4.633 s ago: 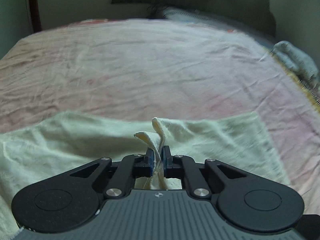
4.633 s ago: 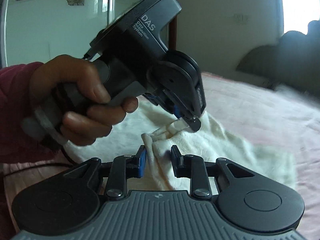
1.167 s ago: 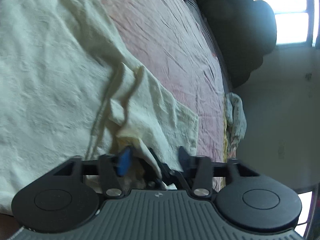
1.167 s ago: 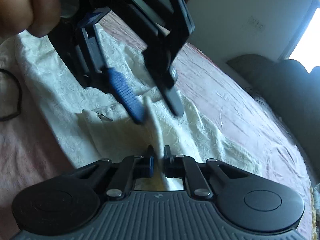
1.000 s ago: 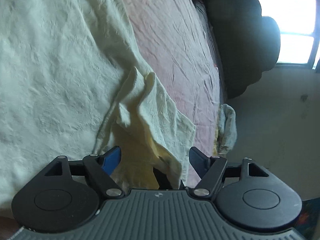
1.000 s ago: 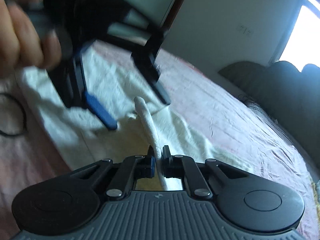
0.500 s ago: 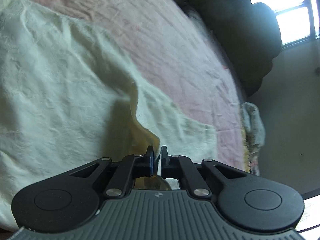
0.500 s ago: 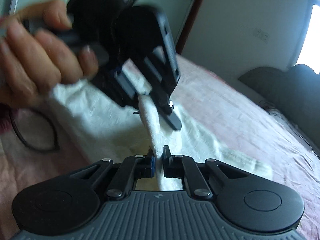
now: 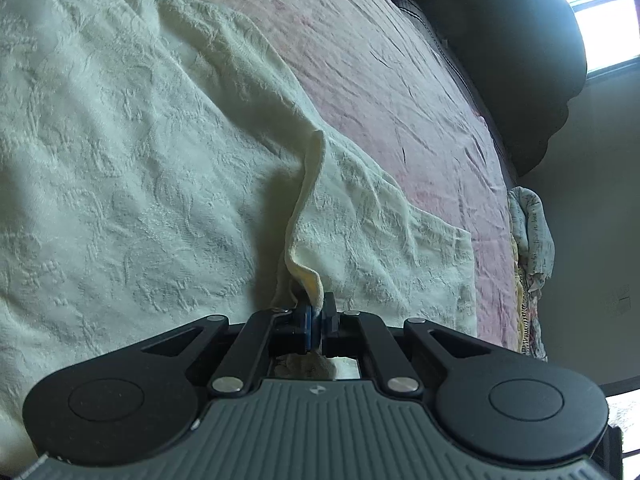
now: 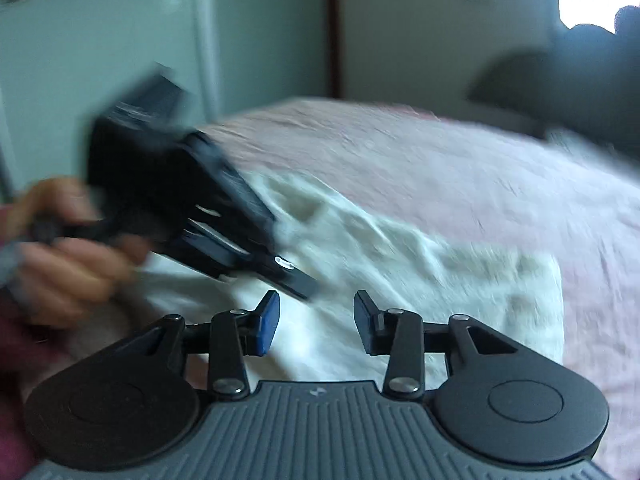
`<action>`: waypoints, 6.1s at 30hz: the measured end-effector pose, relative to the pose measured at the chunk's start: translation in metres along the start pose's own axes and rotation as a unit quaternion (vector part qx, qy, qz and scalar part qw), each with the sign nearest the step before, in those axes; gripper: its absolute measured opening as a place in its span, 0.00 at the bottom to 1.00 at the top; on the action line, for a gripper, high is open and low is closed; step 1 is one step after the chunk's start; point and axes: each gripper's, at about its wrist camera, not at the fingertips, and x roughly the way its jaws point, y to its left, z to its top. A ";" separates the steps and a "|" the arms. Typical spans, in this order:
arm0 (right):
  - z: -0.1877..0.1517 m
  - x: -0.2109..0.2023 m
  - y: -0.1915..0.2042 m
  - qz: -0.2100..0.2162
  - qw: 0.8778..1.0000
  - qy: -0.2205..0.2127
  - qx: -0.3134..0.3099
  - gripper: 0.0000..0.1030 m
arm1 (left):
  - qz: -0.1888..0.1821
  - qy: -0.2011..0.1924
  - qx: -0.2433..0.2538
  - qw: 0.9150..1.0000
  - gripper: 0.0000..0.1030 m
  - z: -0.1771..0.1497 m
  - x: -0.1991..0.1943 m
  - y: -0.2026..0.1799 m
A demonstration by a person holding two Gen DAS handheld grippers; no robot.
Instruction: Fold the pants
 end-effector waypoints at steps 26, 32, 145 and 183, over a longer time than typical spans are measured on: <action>-0.007 0.023 0.011 -0.031 0.999 0.012 0.034 0.40 | 0.179 -0.089 0.222 0.954 0.37 0.002 -0.010 -0.073; -0.005 0.015 0.015 -0.037 0.999 0.000 0.039 0.40 | 0.238 -0.129 0.251 0.930 0.62 -0.008 -0.039 -0.064; -0.052 -0.083 -0.123 -0.092 0.961 -0.070 0.250 0.53 | 0.016 -0.061 0.320 0.945 0.60 -0.097 0.025 -0.172; 0.002 0.028 0.101 0.235 0.970 0.045 0.039 0.73 | 0.103 -0.158 0.205 0.960 0.71 -0.061 -0.143 -0.030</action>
